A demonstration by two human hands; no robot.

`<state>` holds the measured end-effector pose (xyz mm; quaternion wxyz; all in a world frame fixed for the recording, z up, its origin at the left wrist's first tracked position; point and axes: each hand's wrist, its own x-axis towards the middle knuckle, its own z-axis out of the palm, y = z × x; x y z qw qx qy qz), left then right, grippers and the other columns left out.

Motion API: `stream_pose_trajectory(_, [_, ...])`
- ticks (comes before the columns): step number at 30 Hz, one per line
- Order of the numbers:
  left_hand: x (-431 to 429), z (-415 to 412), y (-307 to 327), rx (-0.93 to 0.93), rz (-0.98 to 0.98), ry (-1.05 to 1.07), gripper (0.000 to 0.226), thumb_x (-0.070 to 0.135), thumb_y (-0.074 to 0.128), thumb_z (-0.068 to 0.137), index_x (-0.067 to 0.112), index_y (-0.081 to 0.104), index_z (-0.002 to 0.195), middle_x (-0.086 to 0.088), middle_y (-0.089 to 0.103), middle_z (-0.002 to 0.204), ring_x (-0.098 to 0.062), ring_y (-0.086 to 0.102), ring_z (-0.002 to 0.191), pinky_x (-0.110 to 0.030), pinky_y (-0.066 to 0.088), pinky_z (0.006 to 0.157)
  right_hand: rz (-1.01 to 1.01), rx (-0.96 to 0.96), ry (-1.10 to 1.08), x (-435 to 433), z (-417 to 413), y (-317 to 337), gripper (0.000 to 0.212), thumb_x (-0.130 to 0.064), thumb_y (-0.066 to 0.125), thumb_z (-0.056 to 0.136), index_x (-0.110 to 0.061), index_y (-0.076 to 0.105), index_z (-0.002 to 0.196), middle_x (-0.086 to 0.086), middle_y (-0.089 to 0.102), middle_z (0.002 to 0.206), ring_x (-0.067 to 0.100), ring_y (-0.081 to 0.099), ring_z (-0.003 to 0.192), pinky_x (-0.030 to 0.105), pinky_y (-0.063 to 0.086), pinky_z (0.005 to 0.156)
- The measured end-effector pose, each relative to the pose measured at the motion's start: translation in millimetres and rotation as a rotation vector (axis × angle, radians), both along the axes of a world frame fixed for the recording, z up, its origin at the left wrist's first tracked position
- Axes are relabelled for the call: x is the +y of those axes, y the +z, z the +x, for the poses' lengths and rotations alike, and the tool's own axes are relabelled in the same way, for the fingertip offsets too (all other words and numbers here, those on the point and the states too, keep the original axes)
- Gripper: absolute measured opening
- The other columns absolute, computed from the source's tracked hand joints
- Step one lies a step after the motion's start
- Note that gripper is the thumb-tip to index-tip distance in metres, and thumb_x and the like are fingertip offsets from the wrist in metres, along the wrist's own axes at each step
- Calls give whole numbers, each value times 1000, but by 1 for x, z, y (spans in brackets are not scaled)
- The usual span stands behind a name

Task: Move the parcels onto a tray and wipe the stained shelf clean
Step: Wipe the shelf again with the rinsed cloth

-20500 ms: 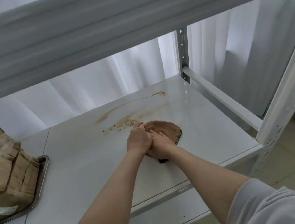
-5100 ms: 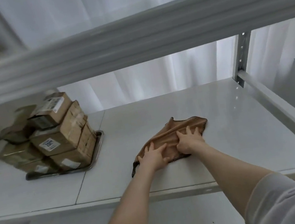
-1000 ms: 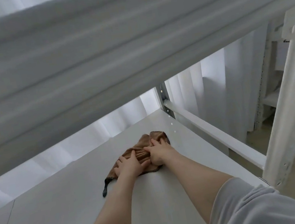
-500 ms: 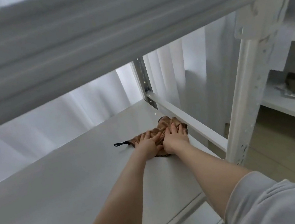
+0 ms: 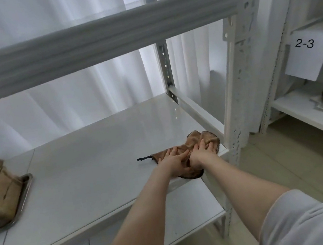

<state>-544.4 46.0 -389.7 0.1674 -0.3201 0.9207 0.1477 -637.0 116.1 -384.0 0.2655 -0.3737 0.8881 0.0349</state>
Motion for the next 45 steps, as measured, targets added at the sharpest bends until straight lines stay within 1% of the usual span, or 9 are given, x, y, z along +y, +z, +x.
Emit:
stream_pose_trajectory(7, [9,72,-3,24,-44,103,92,48,67,79,40,9,150,-12,-3,160,-29,0,148,-46,14,119,112,-25,195,9,61,22,91,-31,50,93,-12,-18,151,20,-26,155,49,-19,140,56,1,116])
stream_pose_trajectory(11, [-10,127,-11,27,-68,205,87,44,64,83,41,8,150,-11,1,160,-29,4,148,-46,18,118,56,-51,267,-14,113,13,74,-26,37,98,-17,-13,152,22,-25,155,50,-19,140,54,0,116])
stream_pose_trajectory(15, [-32,201,-13,3,-82,322,80,28,58,89,42,8,150,-10,-2,160,-29,3,148,-49,22,116,7,-32,409,-43,178,9,77,-24,42,95,-26,-8,154,21,-24,155,51,-16,141,54,5,116])
stream_pose_trajectory(25, [-64,374,-2,-12,-110,595,78,21,54,92,40,6,150,-6,-4,161,-28,9,147,-46,33,112,-55,-27,683,-108,344,2,78,-29,51,95,-37,-1,153,19,-21,157,52,-14,141,55,5,116])
stream_pose_trajectory(30, [-77,441,-3,-38,-142,673,80,15,54,92,35,3,151,-5,-2,161,-25,8,148,-45,28,115,-70,-24,771,-133,414,0,79,-34,52,94,-37,0,153,18,-21,157,50,-14,142,54,3,117])
stream_pose_trajectory(35, [-80,458,-4,-36,-179,727,71,18,48,96,25,5,152,-6,5,161,-24,13,147,-39,26,117,-140,-37,813,-138,438,-6,77,-36,54,93,-45,3,150,14,-16,159,46,-11,144,50,6,118])
stream_pose_trajectory(39, [-83,437,3,-138,-206,702,76,22,56,90,20,13,152,-4,14,159,-26,24,143,-38,30,114,-173,-36,844,-133,421,-4,71,-34,54,92,-48,13,149,7,5,160,38,4,146,47,26,115])
stream_pose_trajectory(42, [-76,412,10,-168,-211,639,54,27,56,89,20,39,140,-4,40,146,-26,43,132,-36,40,104,-197,-12,804,-123,398,-1,59,-30,50,95,-42,27,148,6,23,152,33,24,138,42,35,106])
stream_pose_trajectory(45, [-67,380,12,-150,-194,570,54,36,55,89,24,41,139,-2,41,146,-23,42,133,-33,39,106,-243,-4,691,-112,368,2,45,-26,45,98,-29,44,143,6,31,146,29,28,134,38,37,102])
